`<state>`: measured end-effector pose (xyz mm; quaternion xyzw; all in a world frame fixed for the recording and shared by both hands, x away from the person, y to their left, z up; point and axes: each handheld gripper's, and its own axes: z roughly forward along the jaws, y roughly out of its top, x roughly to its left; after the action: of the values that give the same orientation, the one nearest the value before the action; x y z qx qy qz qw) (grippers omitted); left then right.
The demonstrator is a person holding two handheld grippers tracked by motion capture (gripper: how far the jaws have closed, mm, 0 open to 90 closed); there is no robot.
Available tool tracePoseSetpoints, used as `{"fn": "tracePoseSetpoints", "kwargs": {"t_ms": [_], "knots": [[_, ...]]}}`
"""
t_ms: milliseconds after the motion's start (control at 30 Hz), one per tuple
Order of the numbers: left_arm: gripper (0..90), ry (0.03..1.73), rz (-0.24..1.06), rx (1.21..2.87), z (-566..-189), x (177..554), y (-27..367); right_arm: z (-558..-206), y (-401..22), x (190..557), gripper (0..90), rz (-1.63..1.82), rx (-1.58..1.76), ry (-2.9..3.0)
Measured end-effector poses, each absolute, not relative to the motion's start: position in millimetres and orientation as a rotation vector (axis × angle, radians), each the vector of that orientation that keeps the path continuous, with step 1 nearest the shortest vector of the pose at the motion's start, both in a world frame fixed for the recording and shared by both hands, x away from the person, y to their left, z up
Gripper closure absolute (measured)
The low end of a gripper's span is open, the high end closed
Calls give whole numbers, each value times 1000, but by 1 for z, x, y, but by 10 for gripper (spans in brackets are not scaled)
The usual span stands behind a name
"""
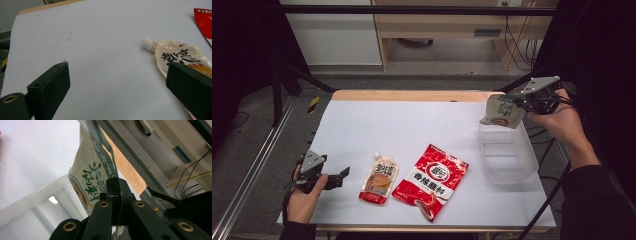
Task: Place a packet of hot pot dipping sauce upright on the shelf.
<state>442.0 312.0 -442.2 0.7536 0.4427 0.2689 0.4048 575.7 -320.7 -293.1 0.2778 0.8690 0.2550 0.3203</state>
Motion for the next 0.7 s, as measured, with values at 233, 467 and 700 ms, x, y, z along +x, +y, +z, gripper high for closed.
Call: {"fn": "tracePoseSetpoints", "kwargs": {"t_ms": [233, 467, 700], "knots": [[53, 1115, 675, 1903, -442, 442, 311, -299, -322, 577, 900, 665, 736, 2302], [52, 1111, 676, 1906, -442, 442, 310, -307, -321, 579, 900, 653, 730, 2331], [52, 1110, 677, 1907, -442, 442, 310, -311, -323, 580, 900, 648, 746, 2345]]}}
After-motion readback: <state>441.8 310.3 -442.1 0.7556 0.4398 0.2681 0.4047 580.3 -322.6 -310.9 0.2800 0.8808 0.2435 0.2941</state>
